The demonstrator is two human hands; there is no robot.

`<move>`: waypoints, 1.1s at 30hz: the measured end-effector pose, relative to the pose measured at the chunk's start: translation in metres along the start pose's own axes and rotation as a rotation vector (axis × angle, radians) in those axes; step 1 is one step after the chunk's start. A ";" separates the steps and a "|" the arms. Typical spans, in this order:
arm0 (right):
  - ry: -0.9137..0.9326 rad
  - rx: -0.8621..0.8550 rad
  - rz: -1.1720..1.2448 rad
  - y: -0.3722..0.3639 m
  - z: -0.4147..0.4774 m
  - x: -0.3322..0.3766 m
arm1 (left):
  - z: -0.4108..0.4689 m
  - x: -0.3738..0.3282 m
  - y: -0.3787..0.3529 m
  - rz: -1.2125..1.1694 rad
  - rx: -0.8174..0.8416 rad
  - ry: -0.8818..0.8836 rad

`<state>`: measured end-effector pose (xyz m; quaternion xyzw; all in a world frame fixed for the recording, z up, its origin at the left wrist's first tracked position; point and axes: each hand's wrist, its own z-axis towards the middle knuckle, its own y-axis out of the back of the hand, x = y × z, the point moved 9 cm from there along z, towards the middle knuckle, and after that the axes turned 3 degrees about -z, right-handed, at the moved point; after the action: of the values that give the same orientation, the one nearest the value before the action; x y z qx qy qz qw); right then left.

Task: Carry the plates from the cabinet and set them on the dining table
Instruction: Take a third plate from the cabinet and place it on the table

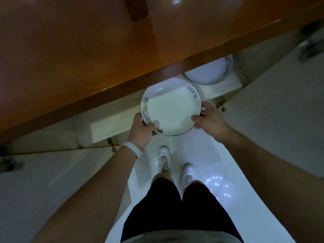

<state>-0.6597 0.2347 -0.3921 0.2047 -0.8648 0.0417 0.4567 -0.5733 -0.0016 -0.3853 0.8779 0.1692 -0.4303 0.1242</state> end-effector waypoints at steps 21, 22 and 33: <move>0.099 -0.134 0.045 0.098 -0.234 0.087 | -0.201 -0.116 -0.069 -0.006 0.326 -0.117; 0.101 -0.155 0.059 0.102 -0.241 0.091 | -0.205 -0.126 -0.073 -0.007 0.355 -0.134; 0.179 -0.372 0.107 0.136 -0.325 0.152 | -0.237 -0.215 -0.125 -0.059 0.681 -0.149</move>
<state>-0.5375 0.3954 -0.0654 0.0664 -0.8233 -0.0765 0.5585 -0.5776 0.1578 -0.0813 0.8298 0.0318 -0.5284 -0.1764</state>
